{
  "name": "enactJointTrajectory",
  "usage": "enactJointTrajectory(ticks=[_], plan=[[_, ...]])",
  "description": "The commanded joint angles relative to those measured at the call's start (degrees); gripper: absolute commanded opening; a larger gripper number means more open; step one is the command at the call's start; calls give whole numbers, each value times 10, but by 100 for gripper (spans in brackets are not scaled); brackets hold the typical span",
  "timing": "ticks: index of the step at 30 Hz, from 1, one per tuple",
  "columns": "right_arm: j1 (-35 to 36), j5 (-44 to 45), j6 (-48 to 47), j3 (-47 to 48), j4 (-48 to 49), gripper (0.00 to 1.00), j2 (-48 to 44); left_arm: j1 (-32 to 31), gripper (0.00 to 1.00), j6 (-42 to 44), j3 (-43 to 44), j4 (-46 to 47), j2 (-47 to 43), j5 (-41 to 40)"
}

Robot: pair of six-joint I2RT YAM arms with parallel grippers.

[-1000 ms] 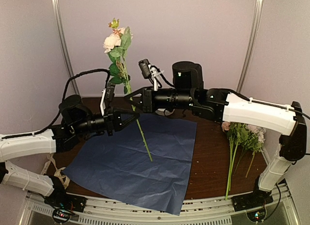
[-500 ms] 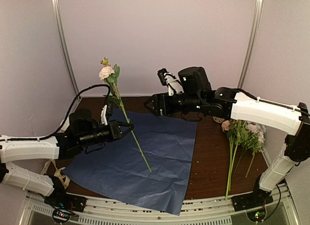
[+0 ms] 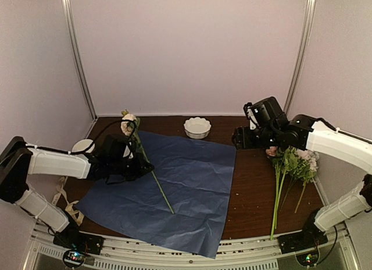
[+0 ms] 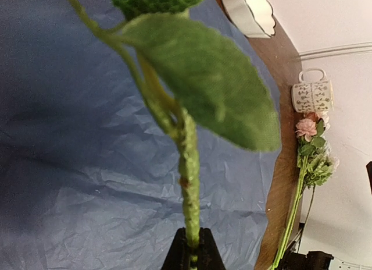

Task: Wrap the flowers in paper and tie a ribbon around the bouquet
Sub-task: Place the fake flower on the flattened wrapping paper.

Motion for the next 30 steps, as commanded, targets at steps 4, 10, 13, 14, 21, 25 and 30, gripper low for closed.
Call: enactJointTrajectory(ticks=[4, 10, 13, 14, 21, 25, 30], plan=[[-106, 91, 75, -108, -87, 74, -67, 15, 3, 9, 36, 8, 44, 33], [-149, 116, 103, -197, -62, 70, -95, 24, 55, 7, 28, 5, 60, 47], [-178, 111, 96, -214, -48, 67, -84, 23, 74, 13, 24, -11, 46, 36], [-184, 106, 94, -214, -46, 65, -74, 23, 76, 16, 24, -18, 43, 32], [-217, 94, 71, -189, -49, 47, 6, 21, 82, 58, 34, -99, -25, -32], [-226, 88, 52, -181, -44, 39, 41, 3, 83, 109, 54, -165, -80, -99], [-247, 72, 36, -167, -46, 33, 93, -12, 83, 161, 68, -224, -122, -163]])
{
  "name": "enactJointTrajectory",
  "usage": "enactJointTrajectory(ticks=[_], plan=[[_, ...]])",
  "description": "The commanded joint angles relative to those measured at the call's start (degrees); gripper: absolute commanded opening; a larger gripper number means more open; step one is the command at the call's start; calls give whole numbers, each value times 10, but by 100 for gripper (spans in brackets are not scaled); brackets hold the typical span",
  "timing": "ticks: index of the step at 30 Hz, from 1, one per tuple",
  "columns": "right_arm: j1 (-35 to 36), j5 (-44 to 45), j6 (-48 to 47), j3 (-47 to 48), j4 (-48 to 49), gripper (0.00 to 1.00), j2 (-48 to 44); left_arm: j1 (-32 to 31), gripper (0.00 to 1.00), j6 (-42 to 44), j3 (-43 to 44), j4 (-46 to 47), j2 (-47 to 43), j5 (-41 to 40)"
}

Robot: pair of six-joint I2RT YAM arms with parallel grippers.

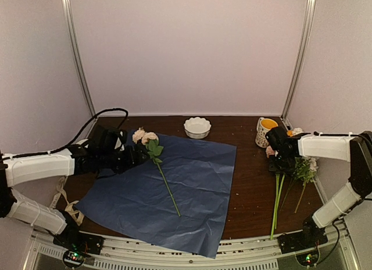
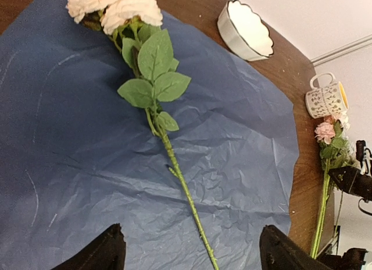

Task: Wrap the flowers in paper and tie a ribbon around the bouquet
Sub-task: Place the fake flower on the flattened wrapping paper, then pick up the fake flower from the corner of the board.

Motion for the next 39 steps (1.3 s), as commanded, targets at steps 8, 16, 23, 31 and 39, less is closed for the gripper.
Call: enactJointTrajectory(ticks=[8, 16, 23, 31, 39], plan=[[-20, -29, -26, 33, 2, 16, 83, -11, 83, 70, 12, -54, -42, -70], [-20, -17, -27, 30, -5, 0, 65, -14, 83, 79, 15, -57, -39, -72], [-19, -7, -33, 31, -28, 0, 25, -15, 83, 90, 26, -61, -29, -66], [-19, -13, -35, 32, -42, 0, -11, -15, 83, 98, 34, -65, -31, -66], [-19, -15, -41, 51, -60, 0, -71, -15, 85, 110, 36, -75, -45, -70]])
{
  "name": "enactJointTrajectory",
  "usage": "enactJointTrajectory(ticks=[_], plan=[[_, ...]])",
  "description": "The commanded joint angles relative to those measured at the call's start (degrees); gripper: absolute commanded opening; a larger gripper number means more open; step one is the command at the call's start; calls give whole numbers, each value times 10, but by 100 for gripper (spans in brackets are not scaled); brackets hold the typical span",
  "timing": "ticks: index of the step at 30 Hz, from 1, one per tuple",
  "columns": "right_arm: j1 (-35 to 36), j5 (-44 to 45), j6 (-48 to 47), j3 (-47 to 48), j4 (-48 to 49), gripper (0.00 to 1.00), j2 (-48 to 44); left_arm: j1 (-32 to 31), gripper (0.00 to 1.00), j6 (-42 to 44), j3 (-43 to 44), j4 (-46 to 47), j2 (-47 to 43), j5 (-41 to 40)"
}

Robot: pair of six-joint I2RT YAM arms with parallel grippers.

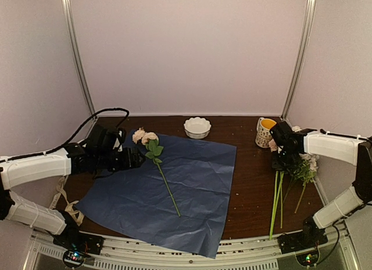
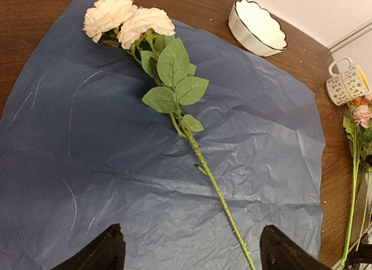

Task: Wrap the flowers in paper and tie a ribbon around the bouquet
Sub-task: Pick up the fake flower from the corner of the board, then pass from the right arm to the left

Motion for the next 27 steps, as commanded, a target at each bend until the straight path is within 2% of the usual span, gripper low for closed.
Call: enactJointTrajectory(ticks=[1, 4, 8, 12, 14, 17, 20, 23, 25, 27], plan=[[-3, 19, -5, 31, -18, 0, -70, -2, 88, 20, 18, -5, -17, -7], [-2, 23, -8, 49, -10, 0, -130, -2, 96, 31, 17, -6, -23, -10], [-2, -25, -33, 64, 49, 0, -210, -2, 98, 38, 20, -10, -30, -18], [10, -142, -42, 74, 121, 0, -253, -2, 98, 39, 17, -17, -45, -36], [48, -208, -35, 71, 185, 0, -251, -3, 98, 38, 14, -23, -54, -46], [132, -267, -46, 100, 259, 0, -196, -2, 98, 29, 6, -31, -67, -55], [220, -285, -91, 178, 254, 0, -99, -2, 98, 22, -4, -36, -87, -50], [272, -311, -99, 275, 238, 0, 8, -5, 98, 34, -22, -19, -117, -35], [297, -348, -88, 329, 241, 0, 81, -11, 96, 51, -43, 24, -145, -7], [322, -391, -71, 369, 265, 0, 122, -33, 90, 76, -64, 95, -169, 28]])
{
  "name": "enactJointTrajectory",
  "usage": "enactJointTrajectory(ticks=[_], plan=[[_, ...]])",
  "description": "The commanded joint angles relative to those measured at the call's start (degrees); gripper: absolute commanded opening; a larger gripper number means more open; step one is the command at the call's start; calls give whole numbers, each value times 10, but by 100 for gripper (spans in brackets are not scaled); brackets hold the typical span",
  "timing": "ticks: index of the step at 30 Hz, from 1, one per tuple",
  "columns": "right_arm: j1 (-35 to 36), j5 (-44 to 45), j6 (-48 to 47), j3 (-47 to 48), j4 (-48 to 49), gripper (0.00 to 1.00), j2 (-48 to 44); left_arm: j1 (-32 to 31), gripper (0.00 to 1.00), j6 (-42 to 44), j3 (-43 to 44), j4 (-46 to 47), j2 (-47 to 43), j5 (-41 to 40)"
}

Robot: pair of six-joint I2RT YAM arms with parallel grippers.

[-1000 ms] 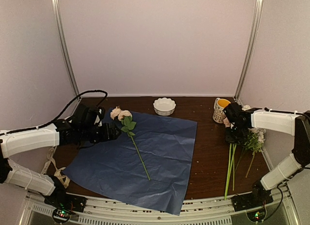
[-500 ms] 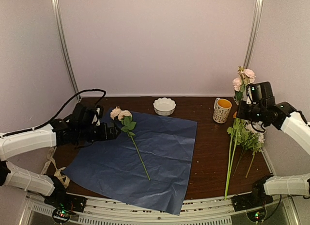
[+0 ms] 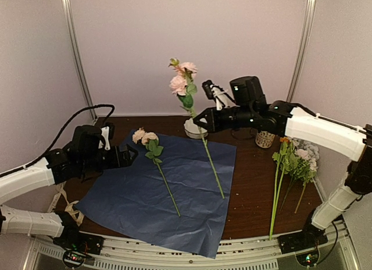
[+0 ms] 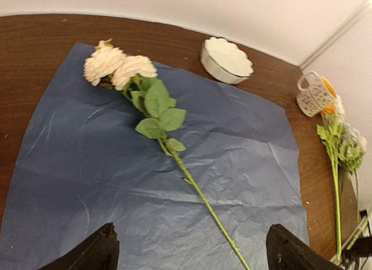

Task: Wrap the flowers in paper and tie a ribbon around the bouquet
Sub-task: Pass from the right arm to the left

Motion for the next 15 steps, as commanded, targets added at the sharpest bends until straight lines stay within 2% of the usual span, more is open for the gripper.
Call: enactJointTrajectory(ticks=[1, 5, 9, 12, 15], plan=[[51, -106, 15, 79, 57, 0, 79, -47, 88, 59, -42, 146, -50, 71], [90, -129, 57, 116, 127, 0, 123, -110, 82, 115, -55, 275, -47, 149], [124, -136, 78, 141, 161, 0, 153, -119, 68, 119, -50, 322, -17, 194], [141, -155, 96, 143, 189, 0, 165, -119, 65, 122, -50, 360, -9, 226], [151, -159, 107, 138, 207, 0, 168, -119, 56, 125, -53, 372, -16, 224]])
